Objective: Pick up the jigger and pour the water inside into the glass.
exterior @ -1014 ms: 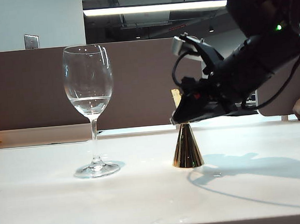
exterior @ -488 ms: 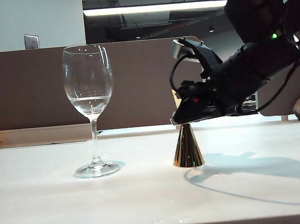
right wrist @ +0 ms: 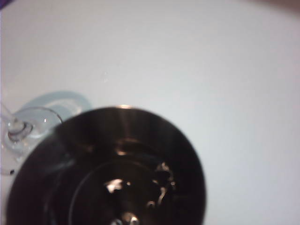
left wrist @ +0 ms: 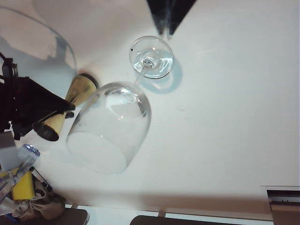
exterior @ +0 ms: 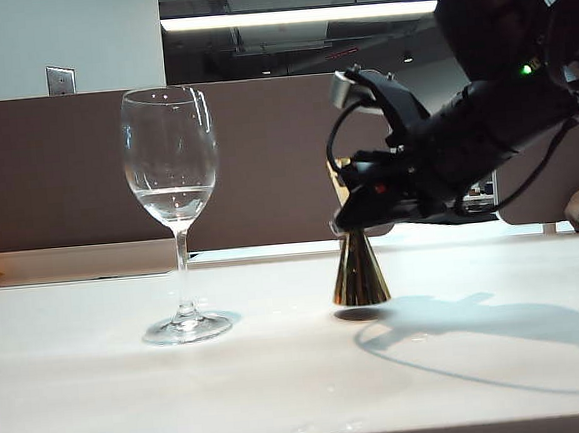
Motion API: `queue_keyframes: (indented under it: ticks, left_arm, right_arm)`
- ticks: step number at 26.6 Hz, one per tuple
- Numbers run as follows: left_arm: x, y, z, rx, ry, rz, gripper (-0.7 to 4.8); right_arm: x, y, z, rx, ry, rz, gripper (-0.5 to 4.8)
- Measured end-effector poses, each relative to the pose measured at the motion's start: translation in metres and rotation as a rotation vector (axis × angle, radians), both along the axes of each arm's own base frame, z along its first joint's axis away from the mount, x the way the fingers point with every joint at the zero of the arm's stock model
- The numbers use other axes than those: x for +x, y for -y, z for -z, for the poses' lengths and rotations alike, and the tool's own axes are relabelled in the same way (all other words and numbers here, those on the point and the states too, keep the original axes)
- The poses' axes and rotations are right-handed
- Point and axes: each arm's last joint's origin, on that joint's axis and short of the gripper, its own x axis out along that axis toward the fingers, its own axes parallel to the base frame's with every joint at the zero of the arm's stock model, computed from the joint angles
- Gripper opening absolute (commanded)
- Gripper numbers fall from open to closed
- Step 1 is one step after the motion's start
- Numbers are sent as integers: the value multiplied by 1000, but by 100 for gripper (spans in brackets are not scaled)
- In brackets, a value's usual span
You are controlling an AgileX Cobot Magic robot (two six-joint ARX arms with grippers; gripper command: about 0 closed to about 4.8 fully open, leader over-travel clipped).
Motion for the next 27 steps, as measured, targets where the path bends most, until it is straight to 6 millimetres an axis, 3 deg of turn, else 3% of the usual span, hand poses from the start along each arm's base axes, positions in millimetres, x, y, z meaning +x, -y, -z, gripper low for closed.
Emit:
queue_keyframes:
  ticks: [6, 16, 27]
  left_arm:
    - [0, 0, 1, 1, -11, 0, -1]
    - [0, 0, 1, 1, -10, 0, -1]
    - [0, 0, 1, 1, -11, 0, -1]
  right_arm:
    - [0, 0, -6, 15, 27, 1, 16]
    - [-6, 4, -39, -18, 61, -11, 17]
    - [13, -9, -117, -14, 154, -27, 17]
